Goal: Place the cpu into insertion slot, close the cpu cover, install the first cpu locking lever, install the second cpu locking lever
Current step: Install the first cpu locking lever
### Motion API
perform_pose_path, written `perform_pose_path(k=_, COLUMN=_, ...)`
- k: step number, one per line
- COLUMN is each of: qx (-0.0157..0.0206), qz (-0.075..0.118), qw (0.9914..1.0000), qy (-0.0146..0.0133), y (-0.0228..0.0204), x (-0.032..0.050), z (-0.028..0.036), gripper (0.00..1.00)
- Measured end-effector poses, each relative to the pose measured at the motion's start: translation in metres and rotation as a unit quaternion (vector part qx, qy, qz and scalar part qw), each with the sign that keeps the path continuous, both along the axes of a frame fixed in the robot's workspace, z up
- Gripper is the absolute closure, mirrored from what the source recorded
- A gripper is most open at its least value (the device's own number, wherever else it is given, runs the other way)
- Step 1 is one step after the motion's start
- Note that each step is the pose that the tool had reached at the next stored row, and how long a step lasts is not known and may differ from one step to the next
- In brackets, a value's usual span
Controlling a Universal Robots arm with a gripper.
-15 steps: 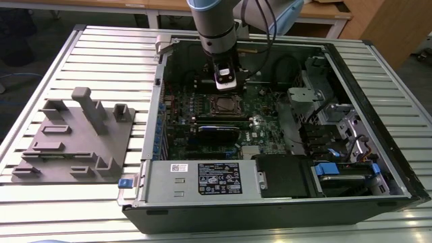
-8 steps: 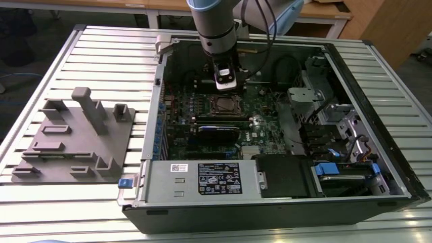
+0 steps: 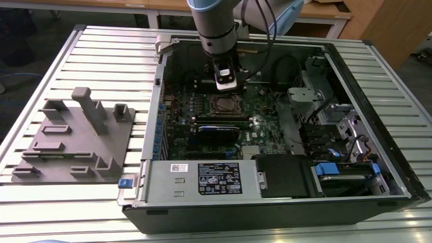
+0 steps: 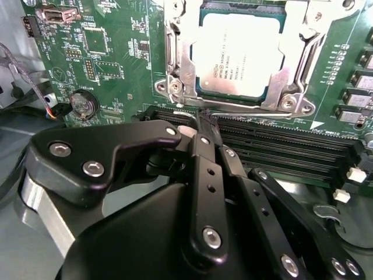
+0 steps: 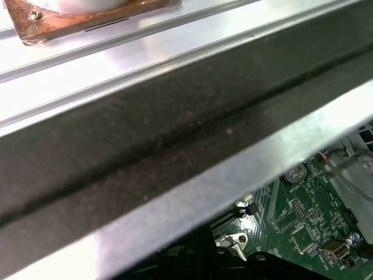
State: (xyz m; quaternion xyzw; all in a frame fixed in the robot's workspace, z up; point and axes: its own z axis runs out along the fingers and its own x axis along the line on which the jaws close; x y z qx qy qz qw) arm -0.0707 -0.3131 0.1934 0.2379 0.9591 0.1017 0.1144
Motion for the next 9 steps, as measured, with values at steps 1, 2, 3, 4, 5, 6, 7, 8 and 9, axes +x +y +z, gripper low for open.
perform_pose_path(k=1, qx=-0.0001, qz=0.000, qw=1.00000, qy=0.0000, y=0.0000, x=0.0003, z=-0.0005, gripper=0.89)
perform_pose_path(k=2, qx=-0.0001, qz=0.000, qw=1.00000, qy=0.0000, y=0.0000, x=0.0004, z=-0.0009, gripper=0.89)
perform_pose_path(k=3, qx=-0.0001, qz=0.000, qw=1.00000, qy=0.0001, y=-0.0001, x=0.0005, z=-0.0009, gripper=0.89)
perform_pose_path(k=4, qx=-0.0002, qz=0.000, qw=1.00000, qy=0.0001, y=-0.0001, x=0.0005, z=-0.0009, gripper=0.89)
perform_pose_path(k=5, qx=-0.0002, qz=0.000, qw=1.00000, qy=0.0001, y=-0.0001, x=0.0005, z=-0.0009, gripper=0.89)
perform_pose_path(k=6, qx=-0.0002, qz=0.000, qw=1.00000, qy=0.0001, y=0.0000, x=0.0006, z=-0.0010, gripper=0.89)
perform_pose_path(k=7, qx=-0.0003, qz=0.000, qw=1.00000, qy=0.0000, y=-0.0001, x=0.0009, z=-0.0011, gripper=0.89)
perform_pose_path(k=8, qx=-0.0004, qz=0.000, qw=1.00000, qy=0.0000, y=-0.0002, x=0.0013, z=-0.0010, gripper=0.89)
perform_pose_path(k=9, qx=-0.0004, qz=0.000, qw=1.00000, qy=0.0001, y=-0.0005, x=0.0016, z=-0.0010, gripper=0.89)
